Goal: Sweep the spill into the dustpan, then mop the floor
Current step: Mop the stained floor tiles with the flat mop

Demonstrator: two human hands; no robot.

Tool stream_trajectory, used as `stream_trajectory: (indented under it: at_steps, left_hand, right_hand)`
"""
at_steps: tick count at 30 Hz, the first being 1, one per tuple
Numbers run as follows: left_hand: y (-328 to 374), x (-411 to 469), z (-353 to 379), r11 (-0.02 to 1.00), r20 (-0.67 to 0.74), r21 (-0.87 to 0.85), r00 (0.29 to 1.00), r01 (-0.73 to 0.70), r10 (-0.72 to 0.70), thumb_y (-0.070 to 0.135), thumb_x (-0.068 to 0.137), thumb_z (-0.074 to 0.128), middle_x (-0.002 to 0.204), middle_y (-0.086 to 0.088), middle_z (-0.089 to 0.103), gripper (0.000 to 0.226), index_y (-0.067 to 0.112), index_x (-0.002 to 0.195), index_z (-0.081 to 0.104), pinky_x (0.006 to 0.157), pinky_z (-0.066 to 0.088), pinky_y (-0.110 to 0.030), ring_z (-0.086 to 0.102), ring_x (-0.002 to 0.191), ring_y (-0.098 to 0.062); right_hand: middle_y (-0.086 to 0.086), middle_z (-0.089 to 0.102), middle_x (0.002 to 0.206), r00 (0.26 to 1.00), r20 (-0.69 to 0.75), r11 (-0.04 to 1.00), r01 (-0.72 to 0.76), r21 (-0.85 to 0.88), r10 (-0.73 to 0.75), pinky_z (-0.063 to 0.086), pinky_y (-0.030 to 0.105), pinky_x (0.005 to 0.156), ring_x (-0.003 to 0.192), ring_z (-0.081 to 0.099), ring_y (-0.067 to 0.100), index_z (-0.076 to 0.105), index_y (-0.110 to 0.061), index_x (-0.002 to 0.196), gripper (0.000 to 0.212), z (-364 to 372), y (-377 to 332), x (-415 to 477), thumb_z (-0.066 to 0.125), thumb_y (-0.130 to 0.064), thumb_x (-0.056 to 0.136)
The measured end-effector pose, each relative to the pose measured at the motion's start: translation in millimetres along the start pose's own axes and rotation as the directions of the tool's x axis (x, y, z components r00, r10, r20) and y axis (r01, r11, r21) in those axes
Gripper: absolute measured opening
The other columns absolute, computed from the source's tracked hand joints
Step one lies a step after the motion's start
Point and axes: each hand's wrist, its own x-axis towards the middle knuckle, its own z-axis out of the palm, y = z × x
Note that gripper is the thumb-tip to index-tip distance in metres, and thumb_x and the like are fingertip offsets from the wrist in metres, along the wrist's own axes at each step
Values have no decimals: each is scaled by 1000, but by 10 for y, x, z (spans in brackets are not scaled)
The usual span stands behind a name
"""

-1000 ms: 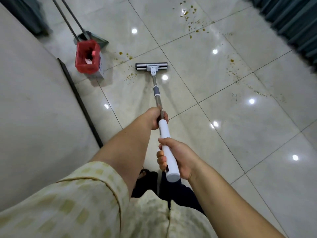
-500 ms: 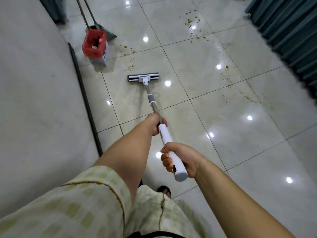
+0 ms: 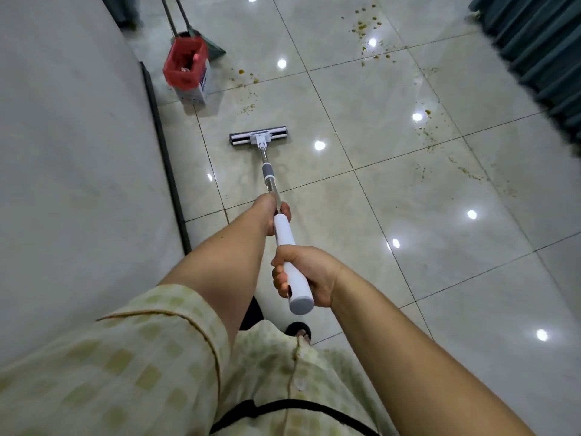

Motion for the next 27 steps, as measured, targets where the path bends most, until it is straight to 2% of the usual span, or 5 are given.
stream_trajectory:
  at_steps: [3, 8, 13, 16, 27]
  left_hand:
    - [205, 78, 82, 1000, 19, 7, 1000, -2, 2, 30, 99, 35, 64, -1, 39, 21, 13, 87, 40, 35, 33, -10, 36, 27, -12]
    - [747, 285, 166, 996, 80, -71, 996, 45, -40, 35, 99, 38, 64, -1, 40, 22, 13, 93, 40, 35, 33, -11, 36, 30, -12]
    - [1551, 511, -5, 988, 166, -149, 986, 47, -22, 39, 99, 44, 65, 1, 40, 33, 12, 81, 40, 35, 32, -10, 39, 32, -10]
    - [2097, 671, -128, 979, 203, -181, 977, 97, -59, 46, 98, 45, 54, 1, 40, 42, 12, 73, 41, 32, 30, -10, 36, 29, -10]
    - [3797, 1197, -253, 996, 89, 48, 993, 70, -74, 32, 98, 36, 61, 1, 40, 27, 13, 80, 41, 35, 27, -11, 33, 33, -10]
  right_hand:
    - [4, 44, 58, 1000, -24, 1000, -10, -17, 10, 40, 18, 36, 40, 42, 12, 45, -7, 82, 7, 22, -212, 73, 47, -2, 86]
    - [4, 47, 59, 997, -83, 1000, -13, -13, 12, 41, 19, 36, 39, 44, 12, 45, -6, 93, 9, 168, -767, 344, 49, -2, 86]
    - [4, 45, 59, 995, -94, 999, -43, -13, 42, 40, 19, 38, 41, 42, 13, 47, -6, 84, 4, 660, -1457, 736, 48, -3, 86]
    - [4, 46, 59, 993, -108, 999, -47, 5, 47, 40, 20, 38, 41, 42, 13, 47, -6, 83, 4, 1028, -1869, 1018, 48, -2, 85]
    - [4, 45, 60, 996, -89, 986, 17, 166, -2, 39, 19, 36, 40, 42, 12, 44, -8, 86, 6, 1941, -3110, 1752, 47, -3, 86]
